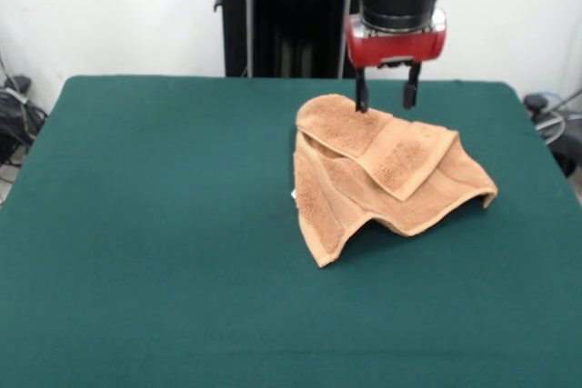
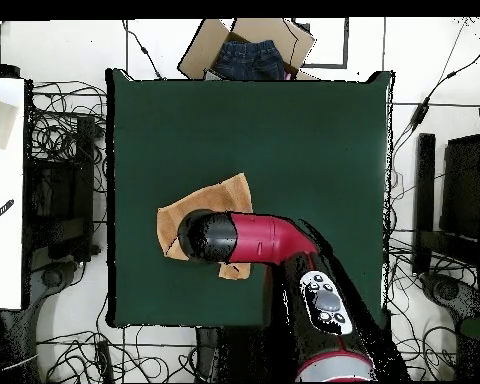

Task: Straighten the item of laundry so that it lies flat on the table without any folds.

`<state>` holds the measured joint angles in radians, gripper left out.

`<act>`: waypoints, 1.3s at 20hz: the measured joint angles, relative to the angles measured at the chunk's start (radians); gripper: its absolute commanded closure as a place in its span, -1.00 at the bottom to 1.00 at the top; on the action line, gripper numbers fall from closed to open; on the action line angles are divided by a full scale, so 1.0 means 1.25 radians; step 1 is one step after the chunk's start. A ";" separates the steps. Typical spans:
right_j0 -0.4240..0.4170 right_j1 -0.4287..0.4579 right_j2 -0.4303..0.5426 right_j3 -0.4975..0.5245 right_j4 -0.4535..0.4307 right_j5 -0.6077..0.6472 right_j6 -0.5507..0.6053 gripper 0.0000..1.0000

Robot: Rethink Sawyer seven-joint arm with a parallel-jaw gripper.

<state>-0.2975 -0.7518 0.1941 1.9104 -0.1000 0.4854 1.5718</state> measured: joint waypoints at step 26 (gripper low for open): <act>0.073 0.139 -0.058 -0.001 0.001 -0.214 0.000 -1.00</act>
<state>-0.2063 -0.5787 0.1217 1.9096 -0.0992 0.2182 1.5718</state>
